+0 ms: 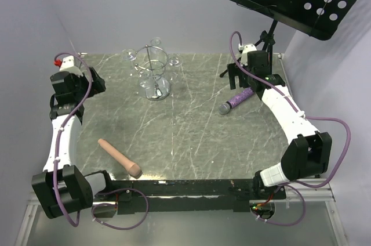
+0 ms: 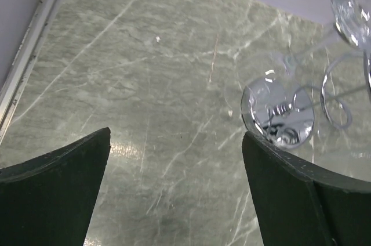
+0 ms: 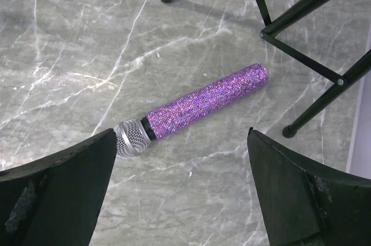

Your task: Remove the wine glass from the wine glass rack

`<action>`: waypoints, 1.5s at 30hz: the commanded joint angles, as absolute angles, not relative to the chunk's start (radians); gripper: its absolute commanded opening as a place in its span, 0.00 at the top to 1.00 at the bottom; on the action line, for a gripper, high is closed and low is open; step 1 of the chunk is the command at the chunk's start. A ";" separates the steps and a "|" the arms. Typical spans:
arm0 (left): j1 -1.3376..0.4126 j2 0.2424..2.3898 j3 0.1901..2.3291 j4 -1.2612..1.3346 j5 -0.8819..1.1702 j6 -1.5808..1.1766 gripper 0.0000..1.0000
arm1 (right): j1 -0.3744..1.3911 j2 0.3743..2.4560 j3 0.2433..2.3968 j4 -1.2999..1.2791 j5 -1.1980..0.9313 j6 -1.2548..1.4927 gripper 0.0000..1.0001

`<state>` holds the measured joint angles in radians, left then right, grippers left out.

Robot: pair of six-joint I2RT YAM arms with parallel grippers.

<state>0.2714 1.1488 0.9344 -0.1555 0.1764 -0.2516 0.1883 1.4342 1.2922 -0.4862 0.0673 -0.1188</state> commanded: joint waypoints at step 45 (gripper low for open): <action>-0.083 1.095 0.686 0.299 0.667 0.112 0.00 | 0.153 1.301 1.341 -0.319 -0.546 -0.046 0.00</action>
